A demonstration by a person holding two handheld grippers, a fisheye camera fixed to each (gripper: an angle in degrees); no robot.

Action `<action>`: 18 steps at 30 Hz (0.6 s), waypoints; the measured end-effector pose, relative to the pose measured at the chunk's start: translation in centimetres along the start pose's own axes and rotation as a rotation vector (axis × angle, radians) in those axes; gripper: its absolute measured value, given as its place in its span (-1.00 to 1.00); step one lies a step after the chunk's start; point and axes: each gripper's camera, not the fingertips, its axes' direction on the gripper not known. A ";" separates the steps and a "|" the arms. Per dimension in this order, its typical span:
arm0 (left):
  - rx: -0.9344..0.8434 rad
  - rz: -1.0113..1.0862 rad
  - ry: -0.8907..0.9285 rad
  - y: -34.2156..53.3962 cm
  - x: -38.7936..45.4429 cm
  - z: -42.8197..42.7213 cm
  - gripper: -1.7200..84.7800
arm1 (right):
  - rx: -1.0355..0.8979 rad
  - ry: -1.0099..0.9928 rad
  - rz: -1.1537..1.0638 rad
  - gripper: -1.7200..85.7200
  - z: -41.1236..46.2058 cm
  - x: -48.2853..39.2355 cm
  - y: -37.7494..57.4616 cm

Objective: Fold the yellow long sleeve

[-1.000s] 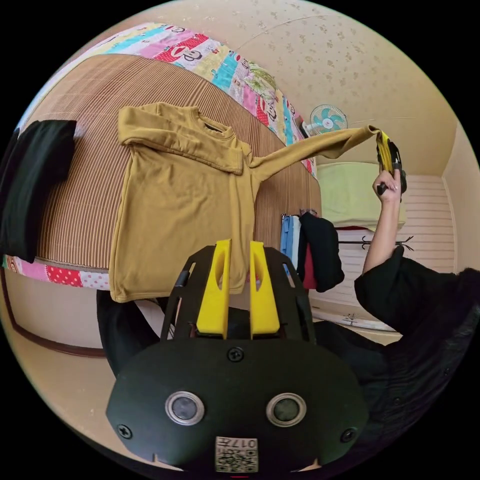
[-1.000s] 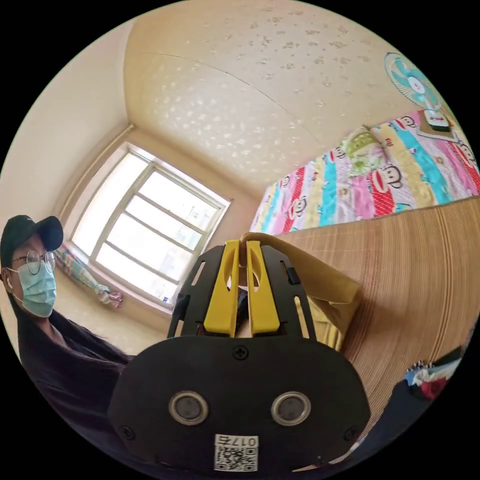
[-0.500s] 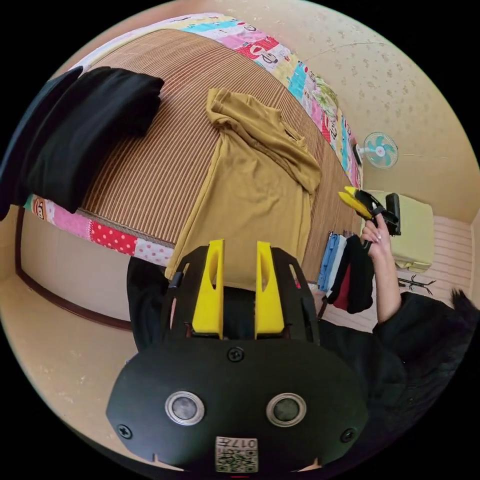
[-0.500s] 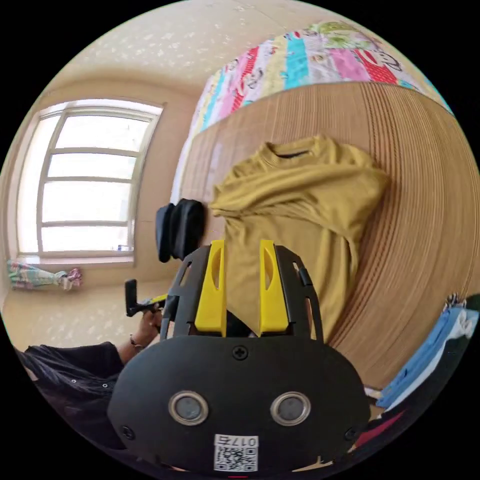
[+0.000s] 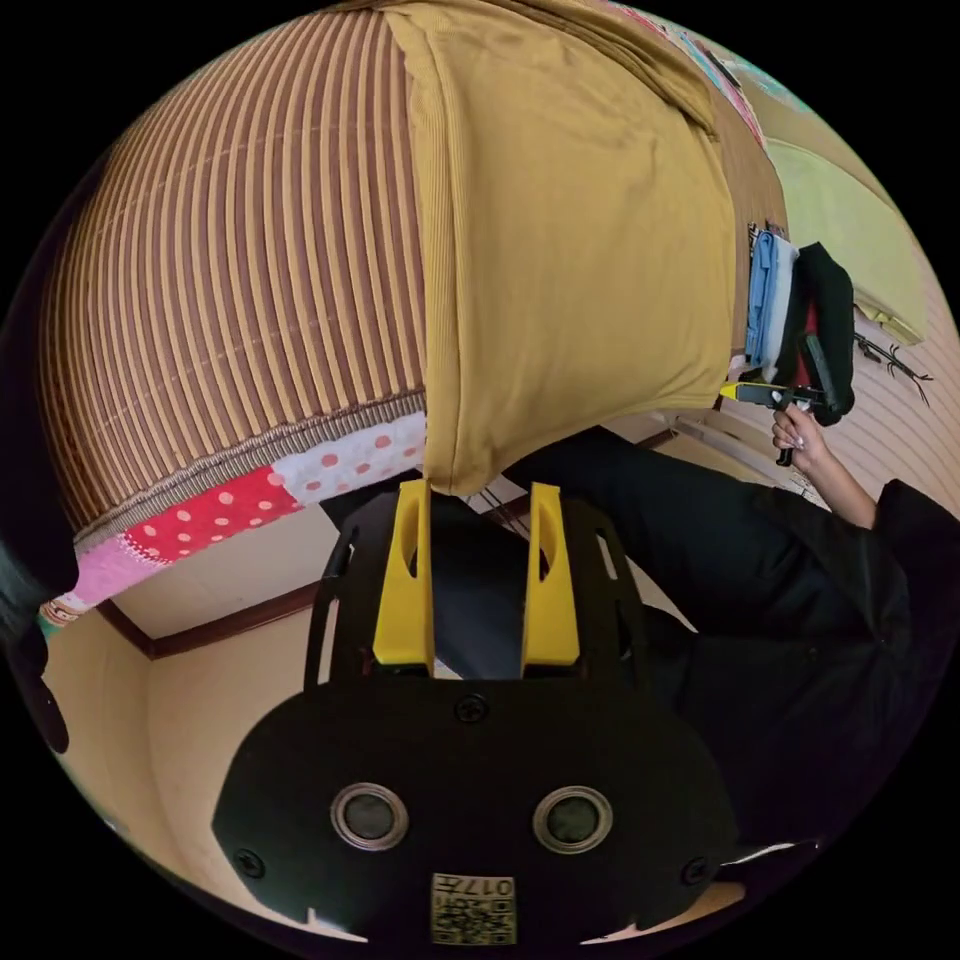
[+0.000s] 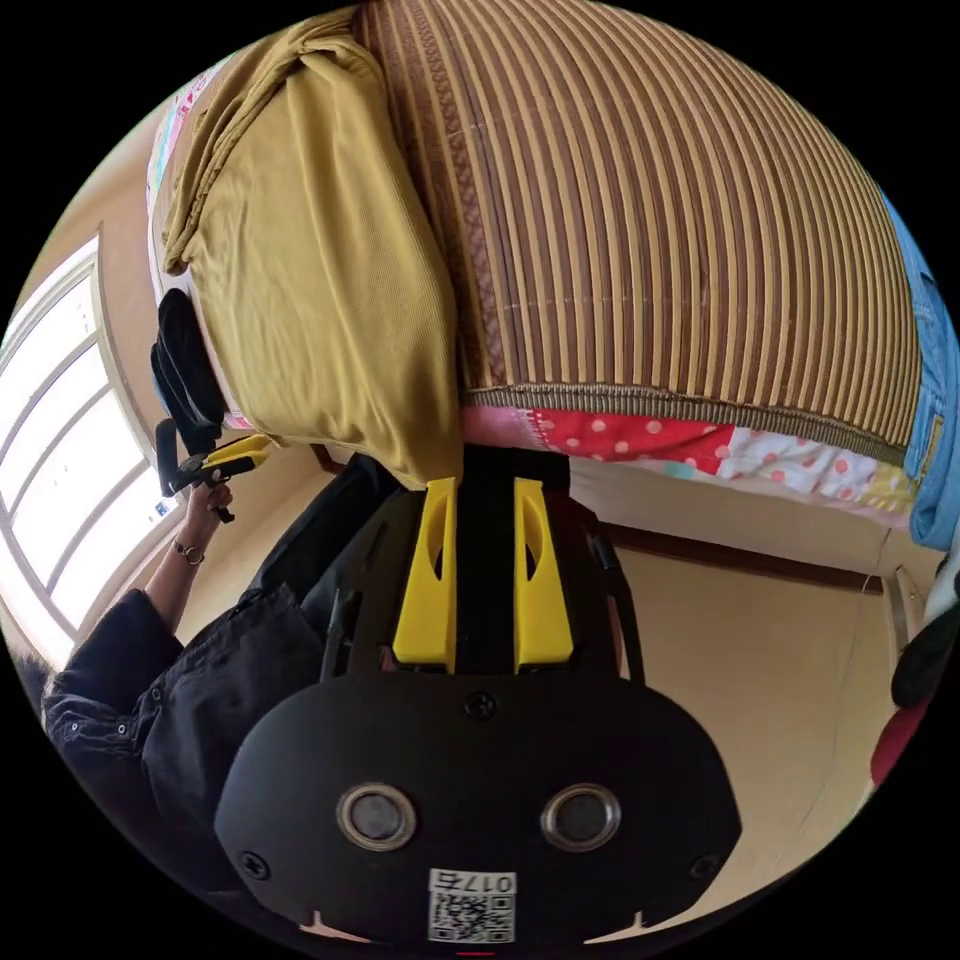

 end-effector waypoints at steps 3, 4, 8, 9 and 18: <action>0.007 -0.048 0.052 -1.6 -1.7 -0.9 -0.72 | 0.062 -0.098 -0.023 -0.71 -2.3 1.2 -0.3; -0.008 -0.062 0.060 -1.9 -2.2 -1.5 -0.77 | 0.062 -0.135 -0.031 -0.70 -3.2 1.5 -0.5; -0.034 0.013 0.056 -0.6 -2.6 -5.1 -0.89 | 0.070 -0.139 -0.082 -0.70 -5.3 1.5 0.5; -0.026 0.006 0.043 -0.2 -2.7 -5.8 -0.89 | 0.066 -0.144 -0.106 -0.71 -5.6 1.6 1.1; 0.029 -0.072 0.111 2.2 -5.1 -9.7 -0.88 | 0.098 -0.199 -0.106 -0.74 -4.7 2.2 3.0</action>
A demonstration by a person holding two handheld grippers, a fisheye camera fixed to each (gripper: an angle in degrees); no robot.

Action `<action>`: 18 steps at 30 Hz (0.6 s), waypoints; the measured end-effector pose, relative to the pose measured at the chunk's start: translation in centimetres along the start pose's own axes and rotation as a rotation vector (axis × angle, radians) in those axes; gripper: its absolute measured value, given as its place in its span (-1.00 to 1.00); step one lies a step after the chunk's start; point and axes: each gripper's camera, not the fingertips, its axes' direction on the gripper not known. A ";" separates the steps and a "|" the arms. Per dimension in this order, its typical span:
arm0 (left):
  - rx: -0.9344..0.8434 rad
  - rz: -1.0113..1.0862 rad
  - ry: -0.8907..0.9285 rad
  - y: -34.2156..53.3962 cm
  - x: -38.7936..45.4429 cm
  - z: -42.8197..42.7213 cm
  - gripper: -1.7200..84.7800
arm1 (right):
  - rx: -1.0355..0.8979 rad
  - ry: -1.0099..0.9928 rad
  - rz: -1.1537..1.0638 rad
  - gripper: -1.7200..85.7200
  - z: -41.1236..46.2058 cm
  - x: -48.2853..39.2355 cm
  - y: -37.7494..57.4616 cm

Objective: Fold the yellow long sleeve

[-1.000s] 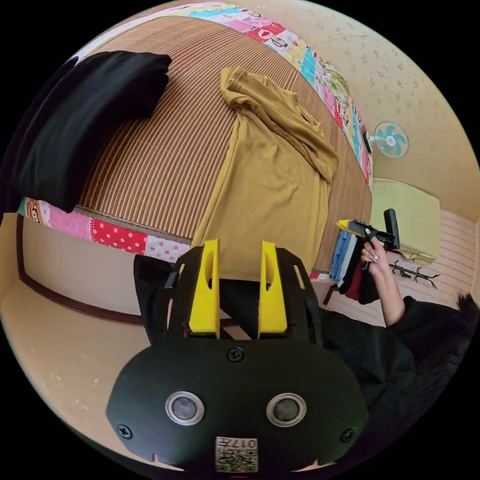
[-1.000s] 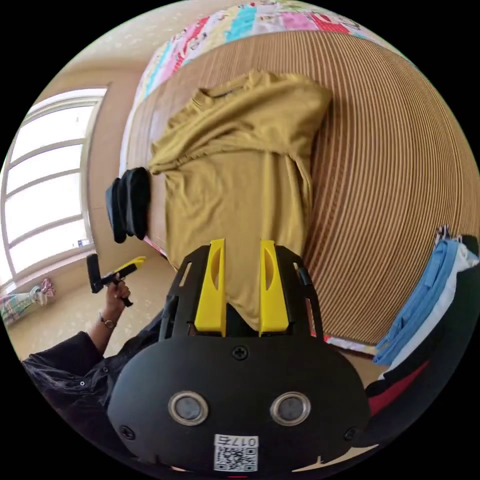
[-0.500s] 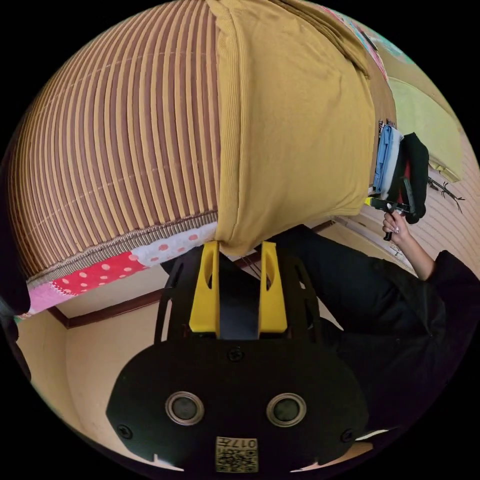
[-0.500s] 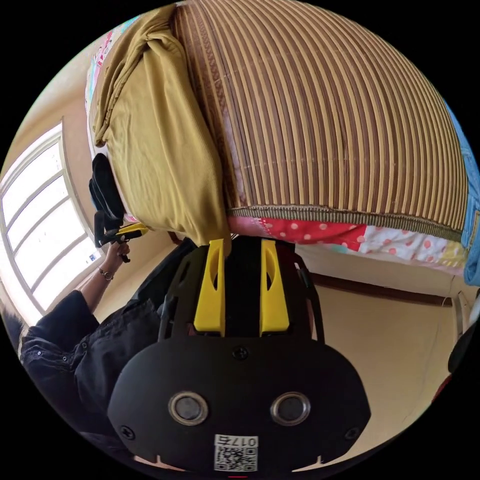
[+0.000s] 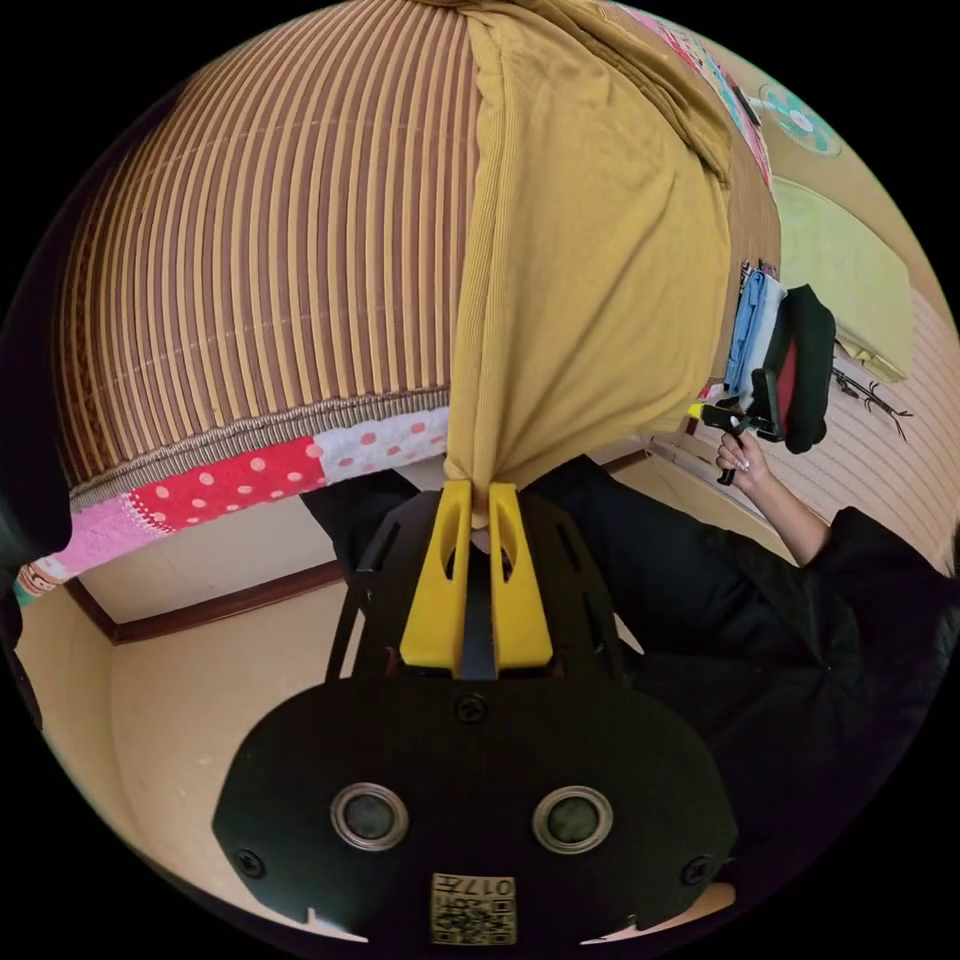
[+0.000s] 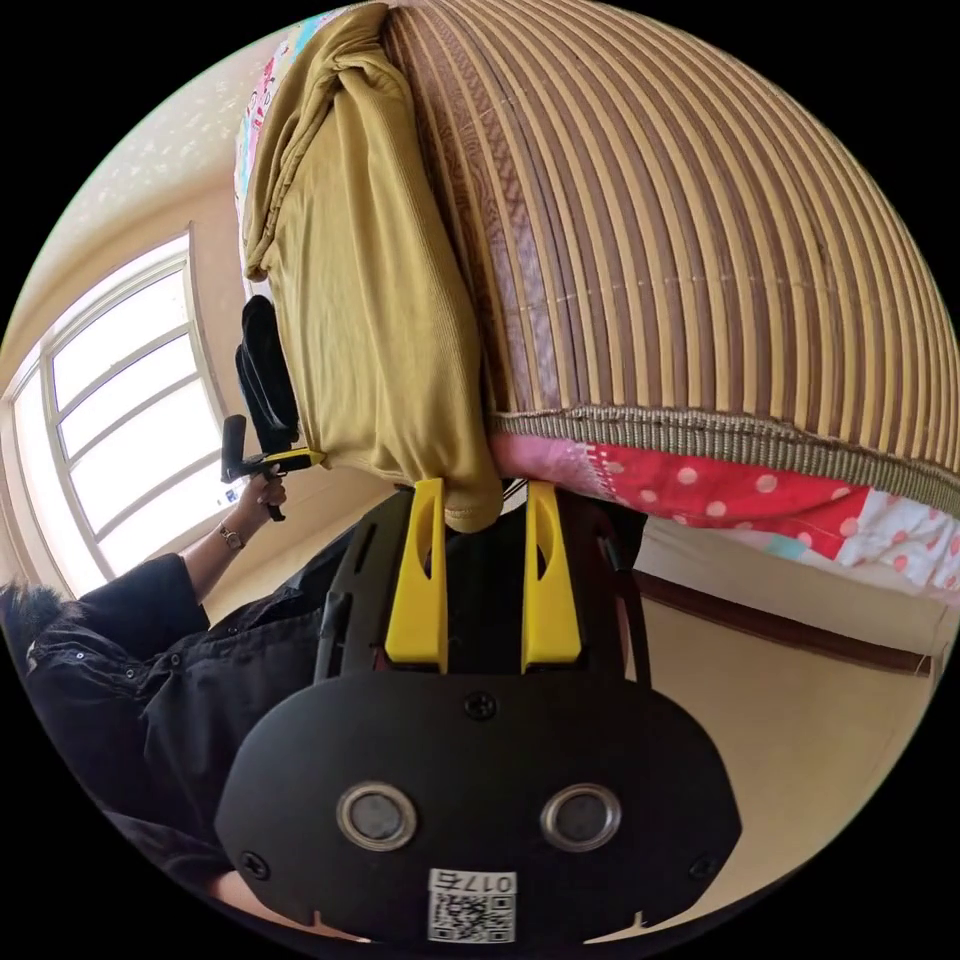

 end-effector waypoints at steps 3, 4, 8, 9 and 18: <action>-0.022 0.011 0.044 0.2 -0.5 -0.9 -0.88 | 0.001 -0.020 -0.034 -0.83 -1.7 0.1 1.2; -0.026 0.039 0.052 0.6 -0.3 -1.6 -0.88 | -0.014 -0.044 -0.083 -0.86 -3.0 0.0 2.6; 0.020 0.117 0.225 5.2 1.2 -4.4 -0.89 | 0.051 -0.206 -0.081 -0.89 -9.4 1.3 9.1; 0.026 0.121 0.294 6.1 1.3 -4.6 -0.89 | 0.094 -0.257 -0.085 -0.90 -11.6 1.3 11.9; 0.593 0.068 1.044 14.4 0.8 -10.9 -0.90 | 0.569 -0.762 -0.251 -0.90 -22.5 -2.7 18.1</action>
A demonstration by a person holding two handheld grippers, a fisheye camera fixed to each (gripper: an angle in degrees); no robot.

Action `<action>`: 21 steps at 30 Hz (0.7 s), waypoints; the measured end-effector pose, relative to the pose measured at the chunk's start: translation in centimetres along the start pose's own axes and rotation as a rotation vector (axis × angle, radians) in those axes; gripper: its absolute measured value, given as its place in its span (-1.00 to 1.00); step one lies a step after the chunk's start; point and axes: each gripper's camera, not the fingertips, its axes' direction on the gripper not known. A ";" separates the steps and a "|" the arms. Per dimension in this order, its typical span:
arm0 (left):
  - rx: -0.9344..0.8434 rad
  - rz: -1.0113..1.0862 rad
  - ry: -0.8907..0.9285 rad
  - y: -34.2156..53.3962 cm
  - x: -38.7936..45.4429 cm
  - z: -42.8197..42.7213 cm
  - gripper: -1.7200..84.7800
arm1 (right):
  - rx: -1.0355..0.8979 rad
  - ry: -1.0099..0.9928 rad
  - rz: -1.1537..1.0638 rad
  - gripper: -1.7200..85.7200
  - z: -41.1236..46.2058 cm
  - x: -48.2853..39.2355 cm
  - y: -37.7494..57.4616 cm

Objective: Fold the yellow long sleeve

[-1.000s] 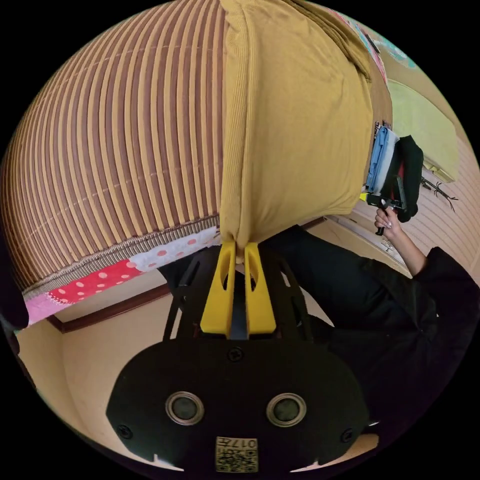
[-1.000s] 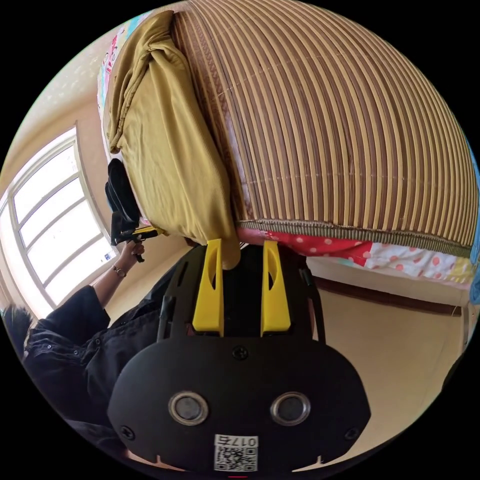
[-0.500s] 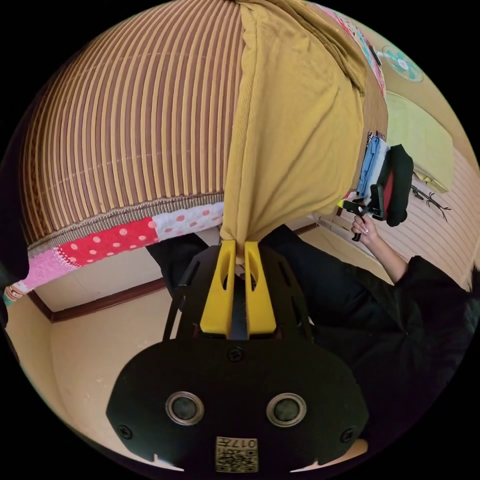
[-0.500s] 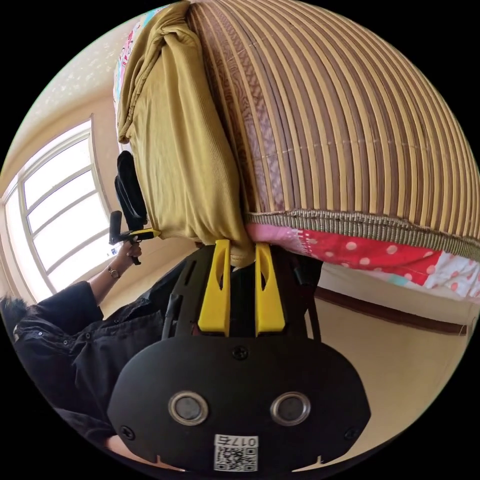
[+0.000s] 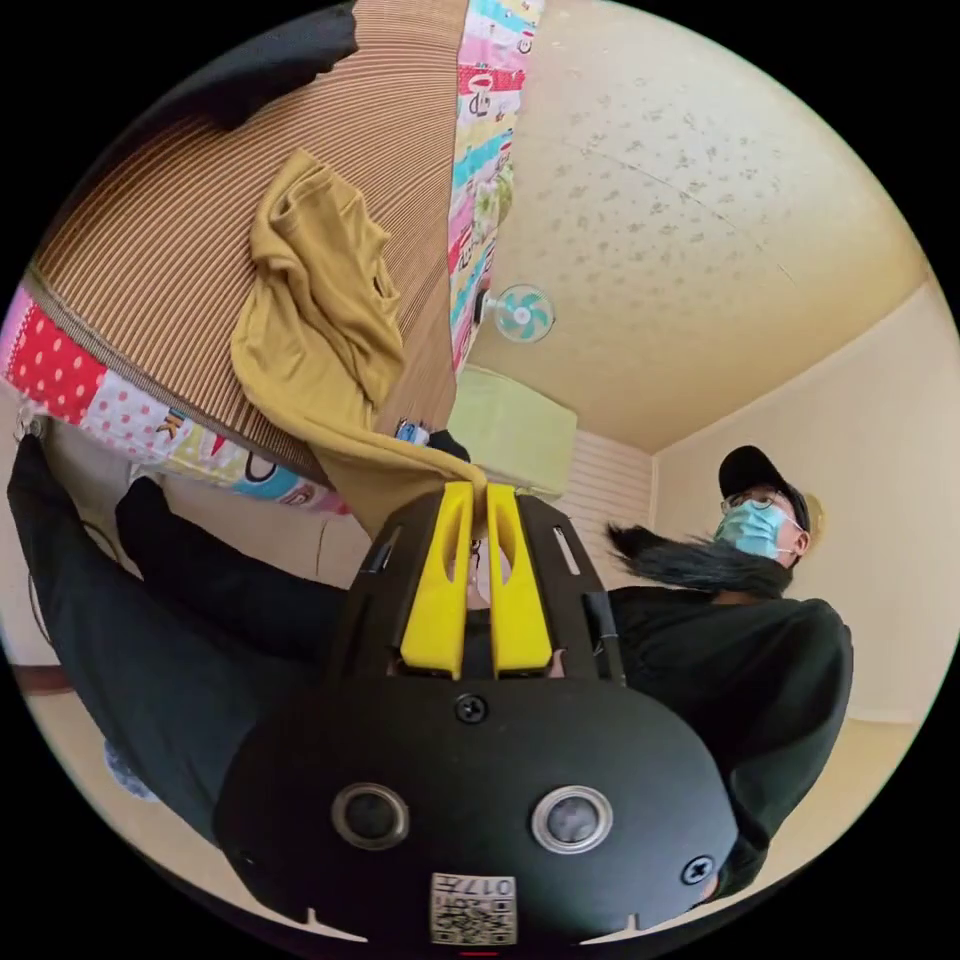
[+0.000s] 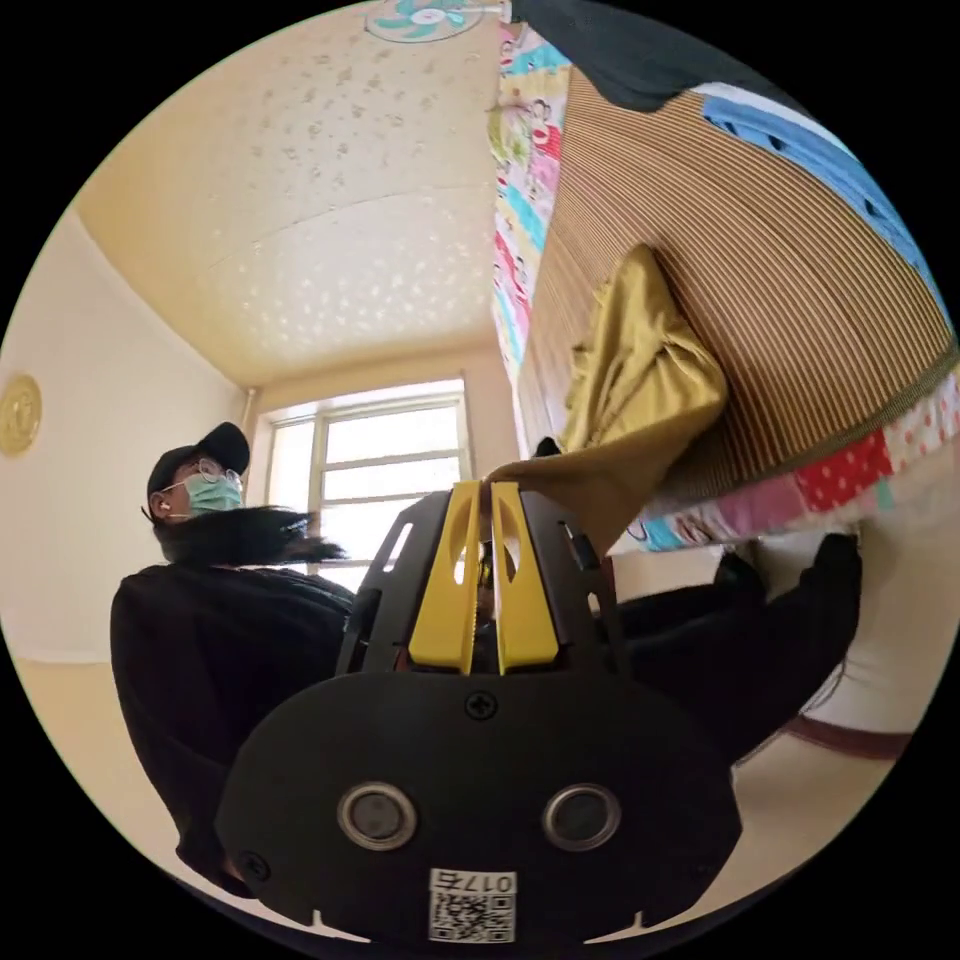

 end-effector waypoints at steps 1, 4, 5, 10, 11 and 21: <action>0.035 0.050 0.019 -2.3 0.9 0.7 -0.89 | 0.016 -0.026 -0.047 -0.90 1.9 0.1 -3.4; 0.114 0.132 -0.011 -9.7 2.0 2.2 -0.88 | 0.054 -0.021 -0.121 -0.89 7.0 2.6 -13.1; 0.153 0.151 -0.049 -12.8 1.9 2.5 -0.85 | 0.065 -0.003 -0.124 -0.89 7.9 3.5 -15.1; 0.302 0.142 -0.206 -19.8 1.4 1.7 -0.74 | 0.166 0.381 0.005 -0.86 12.6 8.4 -24.1; 0.302 0.147 -0.287 -19.8 1.6 1.9 -0.73 | 0.157 0.451 0.010 -0.85 13.1 8.5 -24.2; -0.002 0.333 -0.801 -19.4 -0.4 13.7 -0.73 | -0.159 1.019 -0.194 -0.78 25.1 17.7 -18.1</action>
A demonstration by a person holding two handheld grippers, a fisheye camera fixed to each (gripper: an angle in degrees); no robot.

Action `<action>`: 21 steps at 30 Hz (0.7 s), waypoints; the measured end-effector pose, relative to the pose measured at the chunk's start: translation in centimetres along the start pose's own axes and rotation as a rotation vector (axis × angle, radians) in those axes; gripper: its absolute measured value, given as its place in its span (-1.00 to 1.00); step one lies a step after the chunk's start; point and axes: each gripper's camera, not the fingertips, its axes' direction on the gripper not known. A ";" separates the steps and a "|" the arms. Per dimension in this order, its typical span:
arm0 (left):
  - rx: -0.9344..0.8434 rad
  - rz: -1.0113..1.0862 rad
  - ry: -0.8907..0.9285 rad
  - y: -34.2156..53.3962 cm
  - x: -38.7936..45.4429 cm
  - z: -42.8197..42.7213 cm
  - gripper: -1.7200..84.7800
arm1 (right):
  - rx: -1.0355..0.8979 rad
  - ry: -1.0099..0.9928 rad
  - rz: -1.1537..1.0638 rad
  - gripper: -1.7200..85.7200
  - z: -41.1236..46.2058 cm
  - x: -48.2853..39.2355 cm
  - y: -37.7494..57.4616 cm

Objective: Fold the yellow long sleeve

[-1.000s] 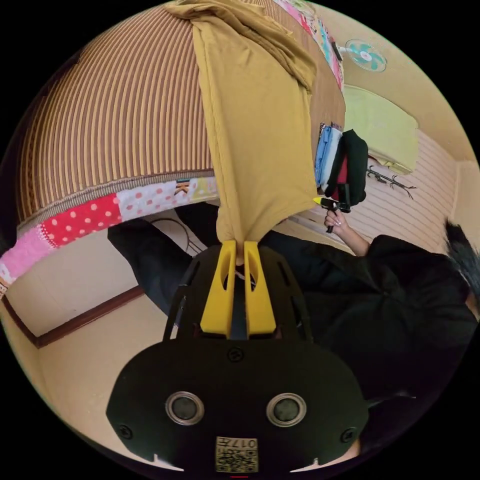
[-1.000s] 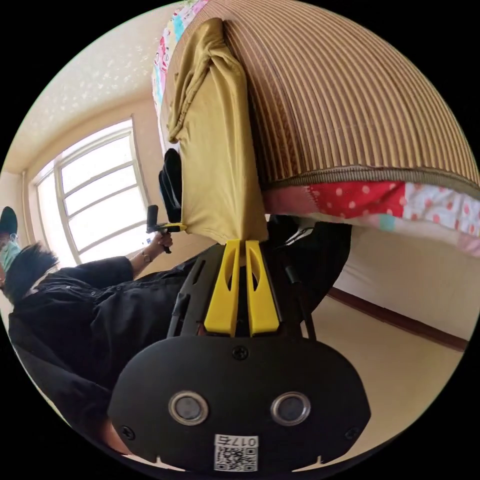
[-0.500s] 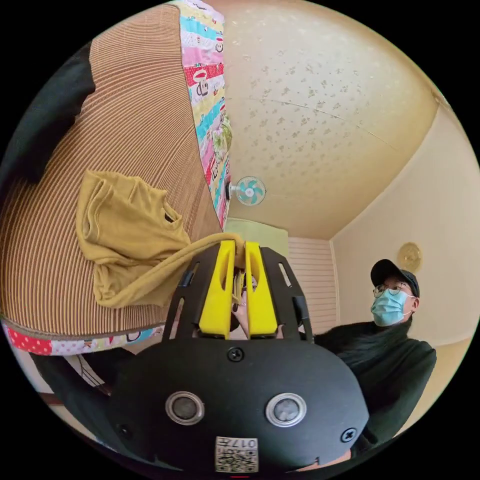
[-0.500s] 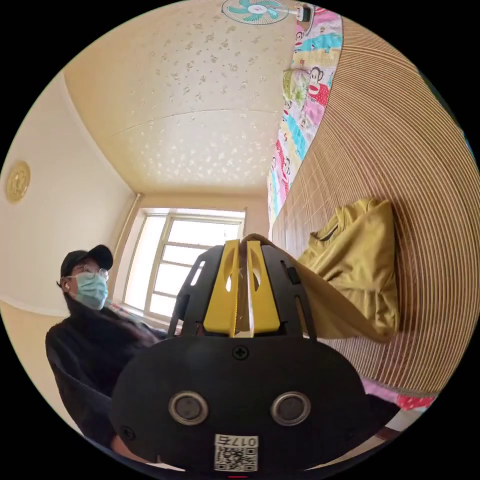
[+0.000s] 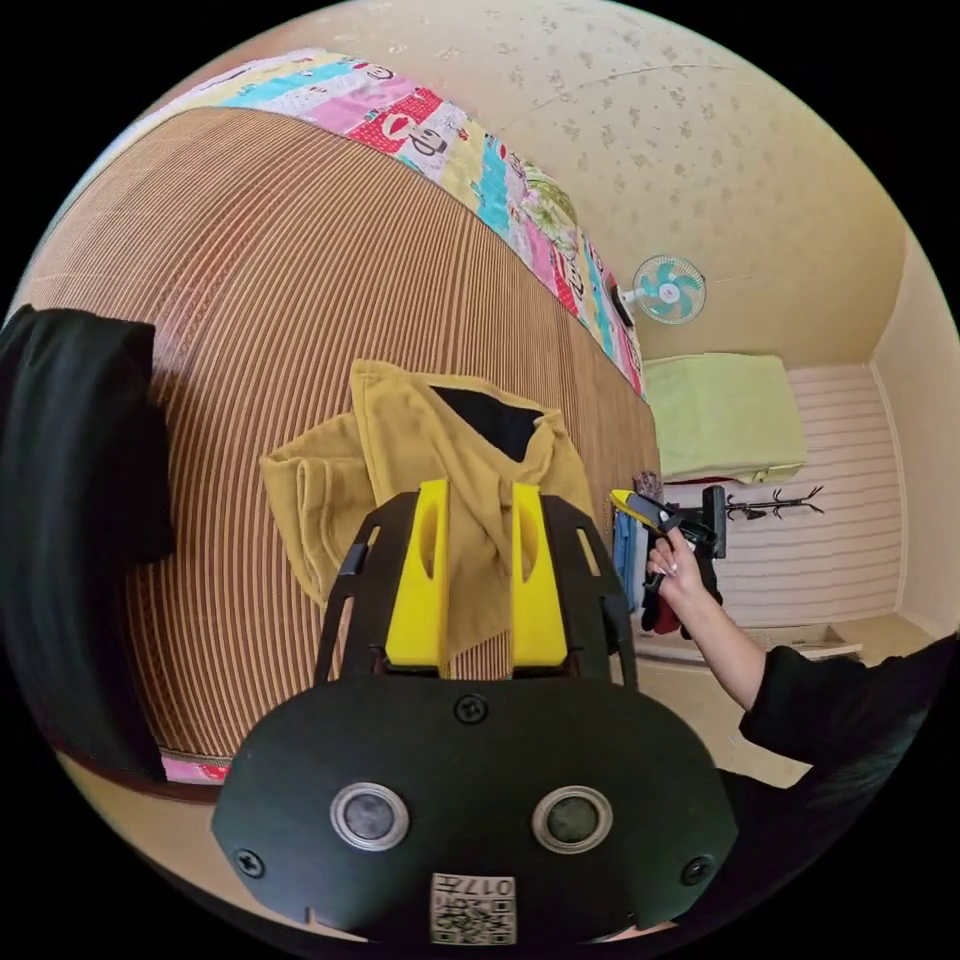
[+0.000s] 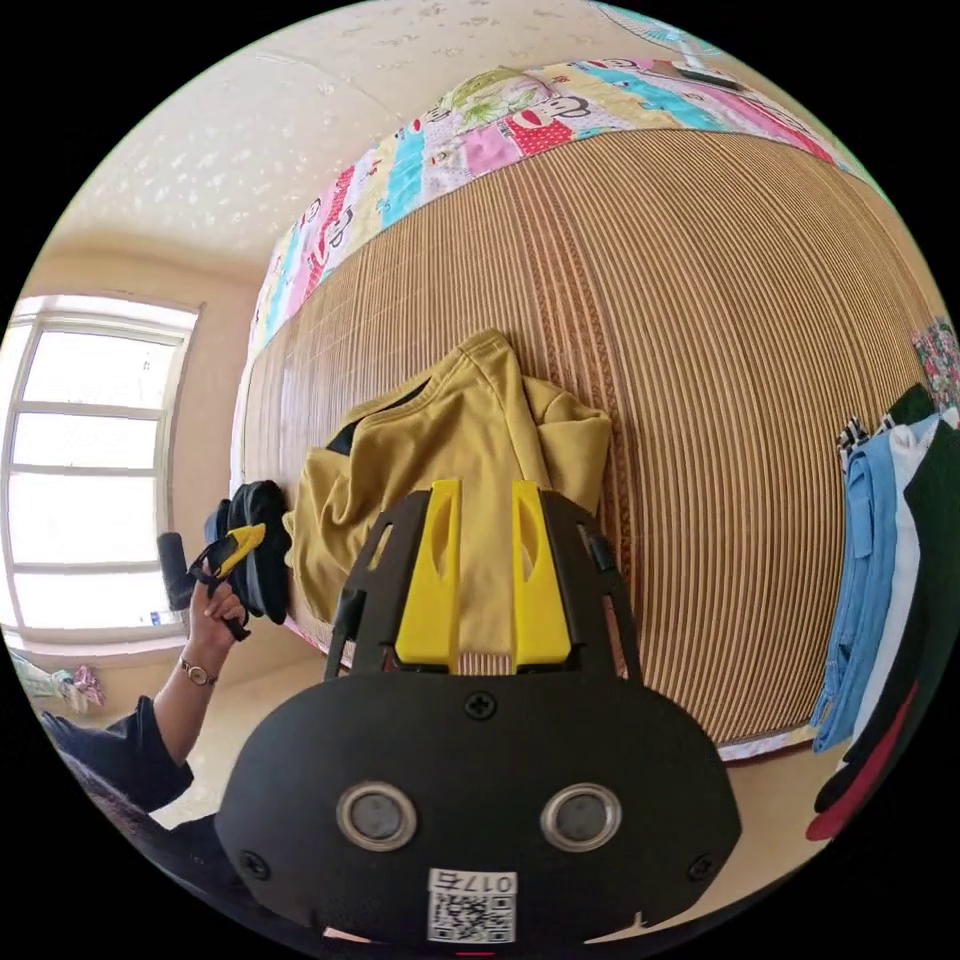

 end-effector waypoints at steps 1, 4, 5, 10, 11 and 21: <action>-0.008 0.027 -0.042 -1.3 0.2 0.8 -0.73 | -0.003 0.021 -0.040 -0.77 1.3 -0.8 -0.9; 0.002 0.114 -0.121 -4.9 0.6 2.8 -0.73 | -0.015 0.074 -0.121 -0.75 5.3 -2.0 -4.3; -0.007 0.154 -0.144 -6.3 0.6 4.0 -0.73 | -0.020 0.083 -0.134 -0.75 6.3 -2.0 -5.1; -0.159 0.196 -0.294 -8.8 -1.7 11.8 -0.79 | -0.119 0.248 -0.204 -0.82 18.1 0.7 -7.9; -0.083 0.208 -0.287 -8.0 -2.1 11.7 -0.81 | -0.090 0.247 -0.214 -0.84 18.4 1.1 -7.3; 0.168 0.047 -0.026 -6.7 -7.7 6.2 -0.90 | 0.193 0.184 0.036 -0.89 15.1 10.1 -4.0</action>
